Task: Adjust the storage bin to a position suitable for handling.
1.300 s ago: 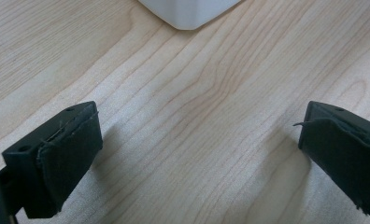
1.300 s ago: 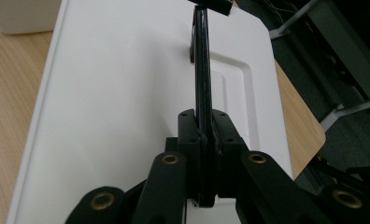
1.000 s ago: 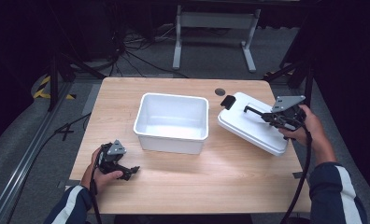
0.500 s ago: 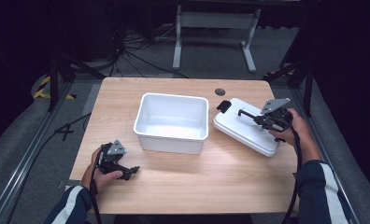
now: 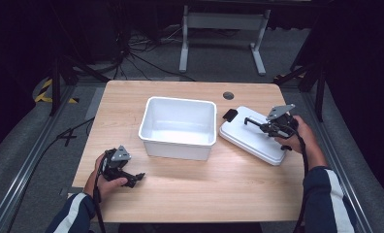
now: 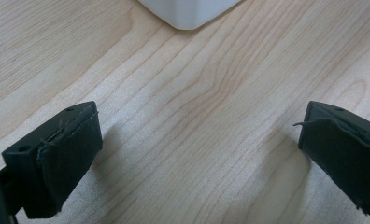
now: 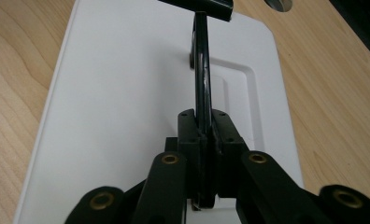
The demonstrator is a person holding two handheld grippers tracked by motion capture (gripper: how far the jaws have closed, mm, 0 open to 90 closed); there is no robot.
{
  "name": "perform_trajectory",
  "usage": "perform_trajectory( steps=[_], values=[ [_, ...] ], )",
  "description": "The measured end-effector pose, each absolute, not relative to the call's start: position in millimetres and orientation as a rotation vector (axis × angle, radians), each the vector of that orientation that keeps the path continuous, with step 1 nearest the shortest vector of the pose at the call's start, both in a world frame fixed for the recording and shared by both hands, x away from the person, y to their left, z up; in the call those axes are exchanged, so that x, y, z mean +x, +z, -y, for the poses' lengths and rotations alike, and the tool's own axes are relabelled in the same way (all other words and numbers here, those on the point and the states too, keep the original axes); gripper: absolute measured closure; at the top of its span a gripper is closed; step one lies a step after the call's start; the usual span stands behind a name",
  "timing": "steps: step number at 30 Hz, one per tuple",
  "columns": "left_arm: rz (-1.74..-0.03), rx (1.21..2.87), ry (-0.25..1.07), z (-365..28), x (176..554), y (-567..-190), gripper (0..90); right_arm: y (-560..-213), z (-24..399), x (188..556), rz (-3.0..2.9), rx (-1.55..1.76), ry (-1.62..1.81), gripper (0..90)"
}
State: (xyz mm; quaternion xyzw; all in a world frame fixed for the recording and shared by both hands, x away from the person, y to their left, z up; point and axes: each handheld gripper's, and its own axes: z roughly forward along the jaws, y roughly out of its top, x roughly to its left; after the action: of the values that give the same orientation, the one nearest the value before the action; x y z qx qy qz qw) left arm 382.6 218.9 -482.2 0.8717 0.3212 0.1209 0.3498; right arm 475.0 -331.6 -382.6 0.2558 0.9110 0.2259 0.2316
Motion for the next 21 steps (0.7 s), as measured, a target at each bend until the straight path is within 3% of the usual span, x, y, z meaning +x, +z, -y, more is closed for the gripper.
perform_trajectory(
  steps=[21],
  values=[
    [-0.832, 2.258, 0.314, -219, 383, -482, 0.1, -395, 336, 476, -2.503, 0.757, 0.637, 82.5]
  ],
)
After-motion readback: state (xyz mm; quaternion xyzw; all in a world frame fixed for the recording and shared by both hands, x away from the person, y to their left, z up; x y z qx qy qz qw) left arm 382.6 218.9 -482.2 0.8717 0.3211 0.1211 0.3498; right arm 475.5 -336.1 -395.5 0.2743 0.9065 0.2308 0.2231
